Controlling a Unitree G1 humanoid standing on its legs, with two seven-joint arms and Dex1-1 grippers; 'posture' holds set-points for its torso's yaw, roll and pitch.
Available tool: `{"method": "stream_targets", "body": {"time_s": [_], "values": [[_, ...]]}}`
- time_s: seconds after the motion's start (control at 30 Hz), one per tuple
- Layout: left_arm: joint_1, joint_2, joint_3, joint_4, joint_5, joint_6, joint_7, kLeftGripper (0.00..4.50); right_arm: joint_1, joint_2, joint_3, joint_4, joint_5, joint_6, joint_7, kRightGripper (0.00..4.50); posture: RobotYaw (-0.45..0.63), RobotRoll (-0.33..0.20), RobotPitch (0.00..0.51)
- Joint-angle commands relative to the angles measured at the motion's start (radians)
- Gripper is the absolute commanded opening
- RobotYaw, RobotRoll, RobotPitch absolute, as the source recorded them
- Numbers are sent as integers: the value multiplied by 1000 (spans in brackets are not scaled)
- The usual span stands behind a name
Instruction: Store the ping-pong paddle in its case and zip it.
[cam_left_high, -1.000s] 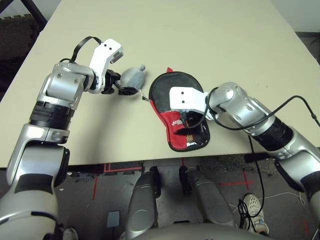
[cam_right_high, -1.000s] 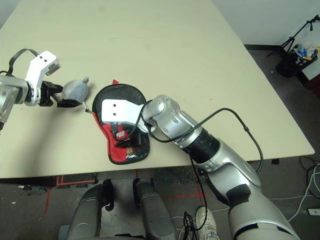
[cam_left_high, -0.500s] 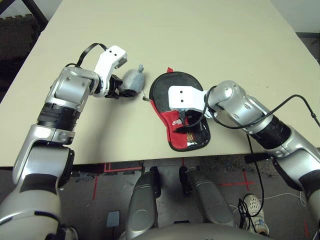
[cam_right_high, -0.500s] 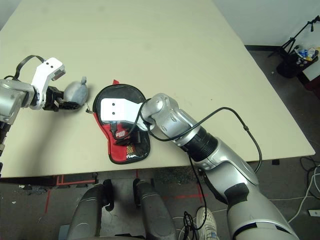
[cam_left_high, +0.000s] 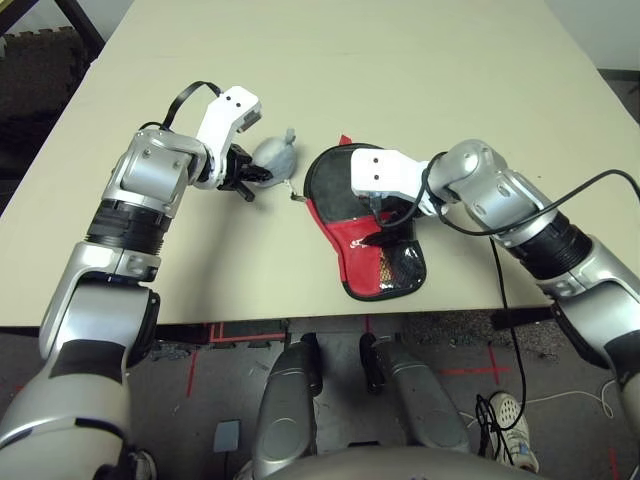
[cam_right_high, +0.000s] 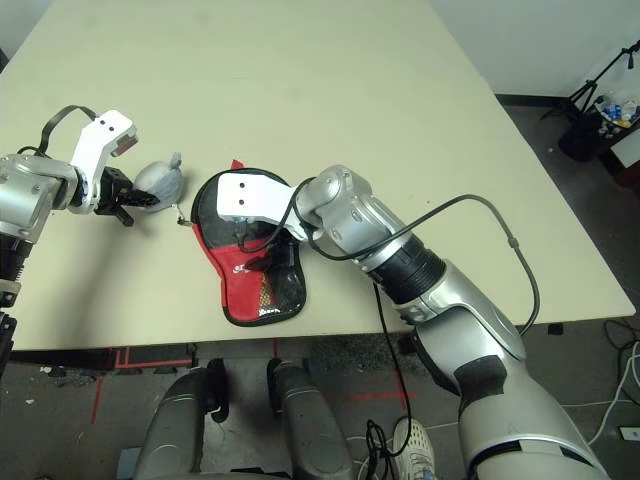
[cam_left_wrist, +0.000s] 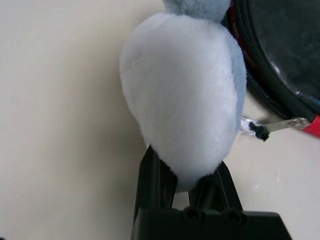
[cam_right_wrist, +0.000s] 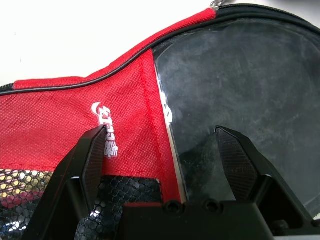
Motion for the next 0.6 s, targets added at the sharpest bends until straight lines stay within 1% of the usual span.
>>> {"method": "stream_targets", "body": {"time_s": [0.03,0.3,0.4,0.6], "values": [[5,-18,-2,14,-1,-1,-4,227,21,-16,35,8,-32,3,31,4500,-128,0,230],[-23,-50,15,53,5,-11,32,225,72,-33,72,-46,-49,21,84,4500,-123,0,225],[-61,-73,22,116,17,-45,71,223,80,-24,74,-52,-47,22,84,4500,-118,0,220],[-162,-123,35,303,63,-166,189,213,80,21,70,-34,-47,18,70,4500,-115,0,215]]}}
